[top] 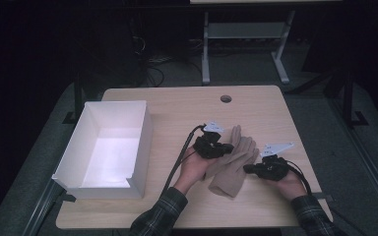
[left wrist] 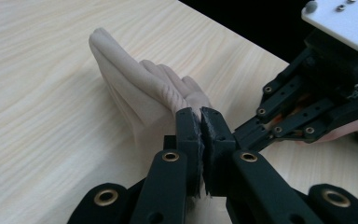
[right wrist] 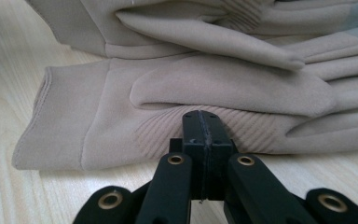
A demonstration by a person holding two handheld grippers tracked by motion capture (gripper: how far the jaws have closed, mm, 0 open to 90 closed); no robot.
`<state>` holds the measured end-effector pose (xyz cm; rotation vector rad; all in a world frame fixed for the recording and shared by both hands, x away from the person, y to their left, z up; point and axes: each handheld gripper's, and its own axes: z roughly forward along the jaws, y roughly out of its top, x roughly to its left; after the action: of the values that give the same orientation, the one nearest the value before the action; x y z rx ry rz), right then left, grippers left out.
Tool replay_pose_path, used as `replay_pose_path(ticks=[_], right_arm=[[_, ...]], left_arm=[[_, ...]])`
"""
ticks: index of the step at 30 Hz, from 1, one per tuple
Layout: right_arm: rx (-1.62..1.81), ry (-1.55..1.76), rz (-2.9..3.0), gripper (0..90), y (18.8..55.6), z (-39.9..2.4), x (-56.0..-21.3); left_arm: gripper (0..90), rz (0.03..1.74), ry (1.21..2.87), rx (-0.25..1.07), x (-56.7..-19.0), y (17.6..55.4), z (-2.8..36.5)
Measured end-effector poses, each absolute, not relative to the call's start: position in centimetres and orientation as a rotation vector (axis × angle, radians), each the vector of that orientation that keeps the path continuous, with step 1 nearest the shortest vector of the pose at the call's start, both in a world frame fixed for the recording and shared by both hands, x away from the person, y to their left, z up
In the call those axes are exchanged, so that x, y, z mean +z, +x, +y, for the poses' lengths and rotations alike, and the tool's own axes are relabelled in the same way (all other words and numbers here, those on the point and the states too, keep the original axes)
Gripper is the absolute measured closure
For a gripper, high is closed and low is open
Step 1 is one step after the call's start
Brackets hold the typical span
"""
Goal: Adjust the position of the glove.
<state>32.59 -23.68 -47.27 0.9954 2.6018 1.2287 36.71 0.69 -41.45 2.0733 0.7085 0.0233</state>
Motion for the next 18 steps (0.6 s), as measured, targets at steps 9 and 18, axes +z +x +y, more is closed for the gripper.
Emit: replay_pose_path(ticks=[9,18], right_arm=[[1.229,0.978,2.604,89.8,32.6,-22.8,-47.3],[1.226,0.976,2.607,89.7,32.6,-22.8,-47.3]], left_arm=[[86.3,0.699,2.077,-0.023,-41.7,36.1,-0.2],[84.1,0.677,2.082,-0.041,-41.8,35.6,-0.7]])
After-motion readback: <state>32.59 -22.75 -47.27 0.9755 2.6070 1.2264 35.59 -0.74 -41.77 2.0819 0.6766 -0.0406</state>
